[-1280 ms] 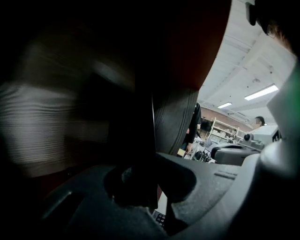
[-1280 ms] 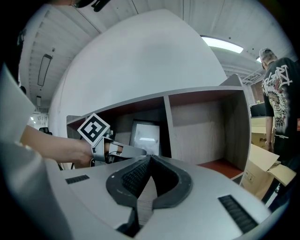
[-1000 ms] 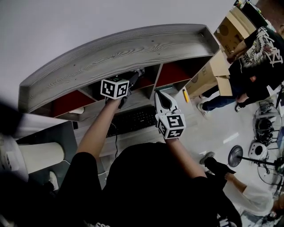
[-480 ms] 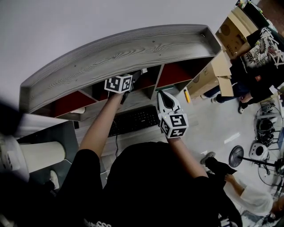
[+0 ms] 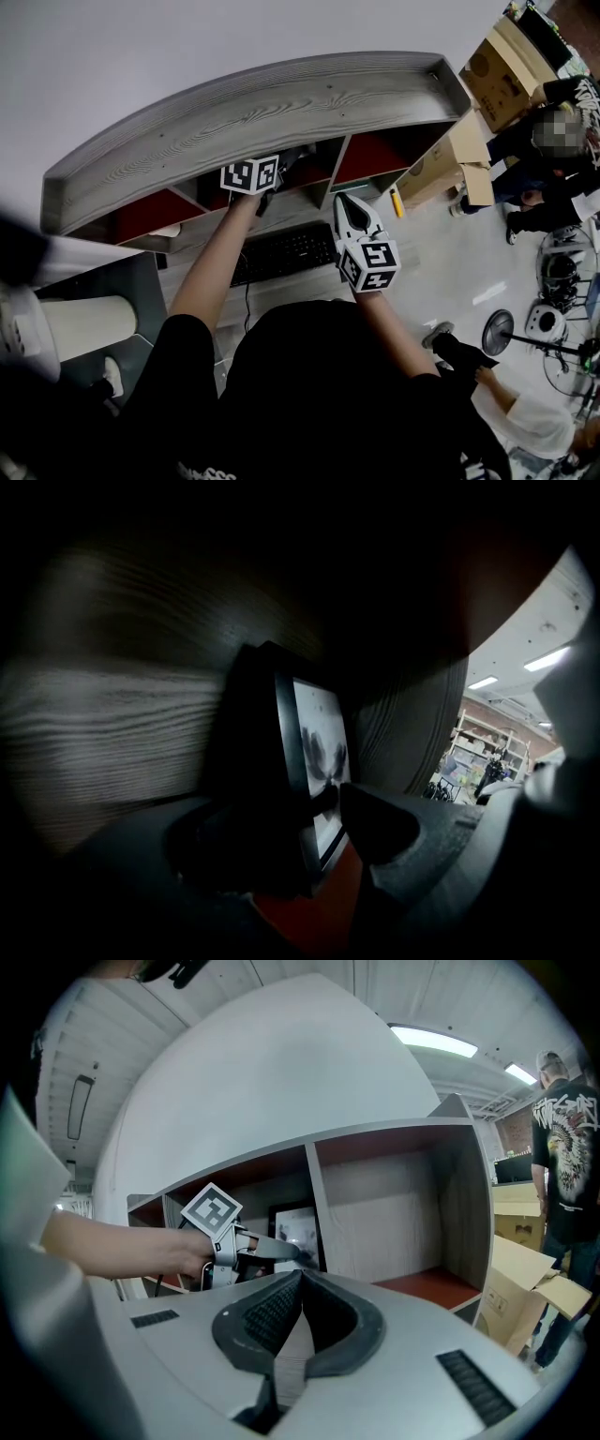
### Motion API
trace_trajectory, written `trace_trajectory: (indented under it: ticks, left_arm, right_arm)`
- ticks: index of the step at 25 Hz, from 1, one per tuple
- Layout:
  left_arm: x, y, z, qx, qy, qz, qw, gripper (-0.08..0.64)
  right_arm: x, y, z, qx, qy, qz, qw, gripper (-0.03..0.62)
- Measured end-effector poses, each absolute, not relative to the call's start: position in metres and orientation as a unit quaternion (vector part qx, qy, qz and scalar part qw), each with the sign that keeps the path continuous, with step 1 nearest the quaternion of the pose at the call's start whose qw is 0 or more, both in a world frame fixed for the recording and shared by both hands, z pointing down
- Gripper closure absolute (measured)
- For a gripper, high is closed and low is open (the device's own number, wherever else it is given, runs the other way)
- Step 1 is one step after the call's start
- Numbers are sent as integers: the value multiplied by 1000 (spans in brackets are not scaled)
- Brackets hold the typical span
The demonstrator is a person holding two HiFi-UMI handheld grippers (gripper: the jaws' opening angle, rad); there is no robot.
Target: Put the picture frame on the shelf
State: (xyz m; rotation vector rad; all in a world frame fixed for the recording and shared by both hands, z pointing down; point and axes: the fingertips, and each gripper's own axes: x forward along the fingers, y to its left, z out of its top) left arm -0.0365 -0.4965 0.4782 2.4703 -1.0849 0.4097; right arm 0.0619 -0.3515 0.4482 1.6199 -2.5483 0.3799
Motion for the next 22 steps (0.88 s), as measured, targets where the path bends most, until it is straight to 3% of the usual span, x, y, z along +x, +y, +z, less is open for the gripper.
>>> trace_trajectory:
  ticks: [22]
  left_arm:
    - [-88,-421,461,874,-439,57,201,261]
  right_arm:
    - [50,-342,451,522,-843,118,57,578]
